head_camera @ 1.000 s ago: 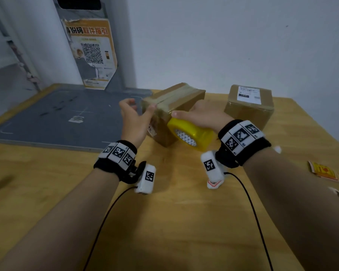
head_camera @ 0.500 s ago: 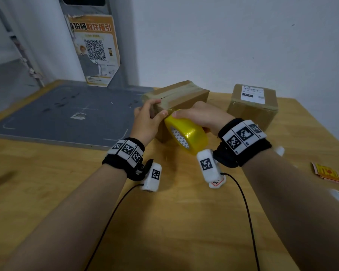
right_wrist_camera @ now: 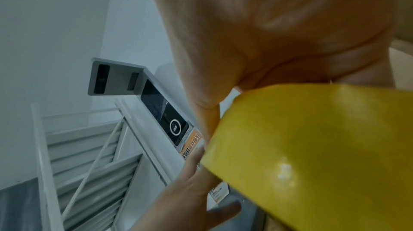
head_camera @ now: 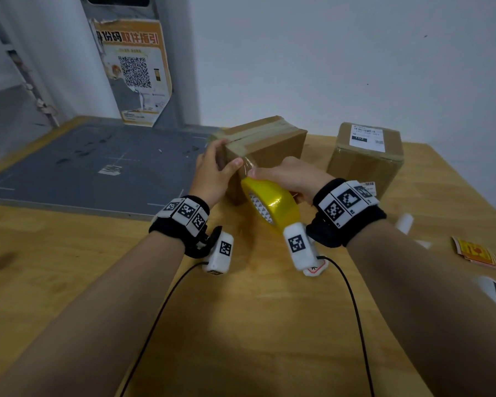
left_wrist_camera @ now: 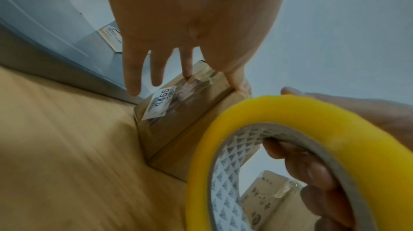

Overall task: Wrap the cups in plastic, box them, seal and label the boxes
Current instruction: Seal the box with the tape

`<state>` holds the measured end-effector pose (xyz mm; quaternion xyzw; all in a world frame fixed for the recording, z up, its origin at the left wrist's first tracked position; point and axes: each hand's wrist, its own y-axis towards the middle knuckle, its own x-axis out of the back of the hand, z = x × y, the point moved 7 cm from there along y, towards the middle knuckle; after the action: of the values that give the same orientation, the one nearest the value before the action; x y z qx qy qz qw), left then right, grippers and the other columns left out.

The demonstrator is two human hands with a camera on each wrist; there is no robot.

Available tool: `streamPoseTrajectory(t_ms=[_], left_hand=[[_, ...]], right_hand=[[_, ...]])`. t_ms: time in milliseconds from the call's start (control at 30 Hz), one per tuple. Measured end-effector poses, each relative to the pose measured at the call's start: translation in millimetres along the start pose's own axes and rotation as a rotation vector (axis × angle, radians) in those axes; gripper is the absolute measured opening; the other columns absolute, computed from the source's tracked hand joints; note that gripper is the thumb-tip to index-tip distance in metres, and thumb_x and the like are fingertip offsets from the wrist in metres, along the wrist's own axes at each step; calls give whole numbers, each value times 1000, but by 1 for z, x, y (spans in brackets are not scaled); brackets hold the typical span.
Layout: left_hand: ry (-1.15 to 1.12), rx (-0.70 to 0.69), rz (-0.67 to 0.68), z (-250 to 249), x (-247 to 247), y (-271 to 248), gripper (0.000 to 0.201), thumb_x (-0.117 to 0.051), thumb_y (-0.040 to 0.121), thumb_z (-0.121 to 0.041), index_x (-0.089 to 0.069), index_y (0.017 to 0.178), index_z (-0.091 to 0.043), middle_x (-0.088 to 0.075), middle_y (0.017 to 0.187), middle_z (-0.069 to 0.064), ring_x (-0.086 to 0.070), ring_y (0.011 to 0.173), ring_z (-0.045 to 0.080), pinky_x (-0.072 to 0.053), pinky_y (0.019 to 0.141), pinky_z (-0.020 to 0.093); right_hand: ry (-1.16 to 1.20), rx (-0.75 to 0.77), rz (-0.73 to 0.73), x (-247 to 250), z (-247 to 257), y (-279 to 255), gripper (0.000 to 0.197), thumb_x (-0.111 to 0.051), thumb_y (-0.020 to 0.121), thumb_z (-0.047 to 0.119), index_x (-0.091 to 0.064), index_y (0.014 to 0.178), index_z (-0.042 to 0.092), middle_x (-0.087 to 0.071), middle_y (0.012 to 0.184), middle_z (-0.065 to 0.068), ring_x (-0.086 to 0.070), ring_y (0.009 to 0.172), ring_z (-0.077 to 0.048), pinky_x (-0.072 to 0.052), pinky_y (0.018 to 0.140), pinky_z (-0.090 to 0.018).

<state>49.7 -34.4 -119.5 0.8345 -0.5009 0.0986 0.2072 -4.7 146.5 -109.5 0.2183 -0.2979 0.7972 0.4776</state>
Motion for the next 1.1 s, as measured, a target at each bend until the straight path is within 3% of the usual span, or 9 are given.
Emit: streamPoseTrajectory(t_ms=[133,233,300,433,533,633,800,933,1100], left_hand=[[11,276,-52,17,15,-12,77,-66,95,-48,-27,150,-10,-47,146,10,-59,114,20,-48,89,34],[-91,502,268,10,-7,-45,60,-50,97,-66,-50,135,-19,-76,109,6,-72,98,23,-49,73,34],[-265,559,430,0,-28,-62,67,-49,92,-76,-54,133,-23,-78,107,6,-76,95,23,-53,74,34],[-546,582,259,-4,-46,-56,60,-65,98,-45,-47,144,-10,-71,114,16,-76,88,24,-60,58,27],[-637,607,214,-5,-58,-56,65,-65,100,-36,-36,151,-10,-64,121,20,-73,92,31,-61,56,33],[-698,627,186,-7,-65,-57,53,-64,100,-33,-43,144,-11,-60,124,20,-71,89,31,-60,53,34],[-666,604,147,-11,-68,-59,39,-65,99,-34,-51,129,-14,-60,129,20,-73,75,27,-60,54,34],[-601,581,147,-14,-67,-63,30,-62,100,-36,-53,124,-20,-62,126,21,-71,76,26,-61,54,32],[-537,580,145,-13,-61,-68,30,-61,99,-39,-57,124,-24,-65,100,12,-69,56,18,-57,48,29]], right_hand=[[38,13,14,4,-2,0,110,-75,56,82,-61,127,-1,-66,95,-8,-66,80,-25,-50,57,-30],[-19,54,-1,5,0,-2,83,-69,78,76,-68,107,-1,-69,79,-8,-66,67,-22,-48,55,-28],[-106,74,-3,4,3,-9,86,-58,84,80,-70,104,-3,-72,83,-13,-70,71,-27,-53,62,-31],[-208,18,-33,21,-14,-32,90,-33,92,84,-63,124,6,-70,112,-10,-68,92,-27,-58,78,-40],[-248,-44,-44,41,-42,-53,56,-48,100,62,-66,118,12,-73,102,-6,-67,82,-24,-50,58,-27],[-382,-155,116,38,-75,-71,35,-70,95,40,-68,107,7,-75,103,-7,-68,79,-23,-47,39,-18],[-445,-195,285,12,-105,-83,38,-86,82,32,-75,114,14,-68,79,1,-63,71,-17,-53,52,-21],[-446,-214,315,9,-114,-82,44,-88,79,36,-76,110,8,-70,63,-1,-65,70,-17,-60,82,-38],[-64,-221,156,36,-106,-80,30,-64,102,21,-58,120,-2,-79,85,-13,-74,68,-27,-63,64,-37]])
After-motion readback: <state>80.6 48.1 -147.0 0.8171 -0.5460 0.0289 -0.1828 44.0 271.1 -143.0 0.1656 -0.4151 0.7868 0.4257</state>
